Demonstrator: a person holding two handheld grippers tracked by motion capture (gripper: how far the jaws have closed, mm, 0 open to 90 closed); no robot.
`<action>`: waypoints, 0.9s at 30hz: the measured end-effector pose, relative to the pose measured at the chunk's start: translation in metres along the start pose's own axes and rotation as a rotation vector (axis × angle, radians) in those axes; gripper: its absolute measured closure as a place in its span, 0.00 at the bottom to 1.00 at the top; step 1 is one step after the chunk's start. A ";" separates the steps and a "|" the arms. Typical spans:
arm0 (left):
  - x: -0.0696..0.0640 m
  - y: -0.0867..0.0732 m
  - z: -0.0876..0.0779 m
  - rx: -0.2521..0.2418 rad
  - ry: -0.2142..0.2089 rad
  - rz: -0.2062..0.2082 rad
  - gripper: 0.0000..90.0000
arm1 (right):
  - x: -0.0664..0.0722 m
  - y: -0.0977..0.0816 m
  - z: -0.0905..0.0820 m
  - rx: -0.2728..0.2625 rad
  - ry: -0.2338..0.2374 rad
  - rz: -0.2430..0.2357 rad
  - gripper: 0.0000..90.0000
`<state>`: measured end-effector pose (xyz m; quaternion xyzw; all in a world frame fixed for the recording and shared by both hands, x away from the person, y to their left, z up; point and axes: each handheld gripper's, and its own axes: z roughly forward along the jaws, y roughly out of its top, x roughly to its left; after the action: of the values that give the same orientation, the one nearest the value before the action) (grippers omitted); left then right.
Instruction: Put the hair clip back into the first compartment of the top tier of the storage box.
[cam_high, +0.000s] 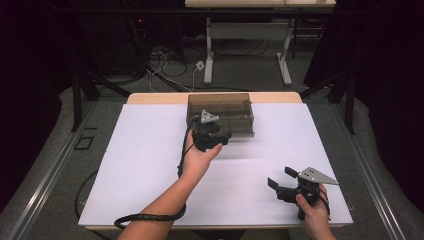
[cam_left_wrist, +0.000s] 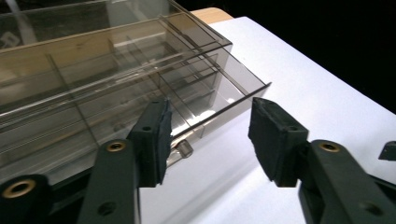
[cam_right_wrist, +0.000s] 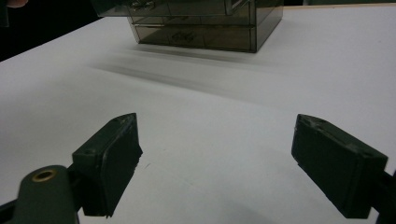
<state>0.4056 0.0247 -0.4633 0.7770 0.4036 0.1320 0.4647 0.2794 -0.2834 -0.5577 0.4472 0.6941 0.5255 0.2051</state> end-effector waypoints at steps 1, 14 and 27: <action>0.000 0.000 0.000 0.000 -0.004 -0.003 0.55 | 0.000 0.000 0.000 0.000 -0.001 -0.002 0.17; -0.002 -0.003 0.004 0.058 0.009 -0.036 0.72 | 0.000 0.000 0.001 -0.003 0.000 -0.003 0.17; 0.000 -0.006 0.012 0.076 0.030 -0.038 0.84 | 0.002 0.000 0.002 0.004 0.005 0.001 0.16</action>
<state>0.4092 0.0185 -0.4749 0.7841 0.4300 0.1193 0.4314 0.2796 -0.2808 -0.5582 0.4467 0.6953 0.5255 0.2020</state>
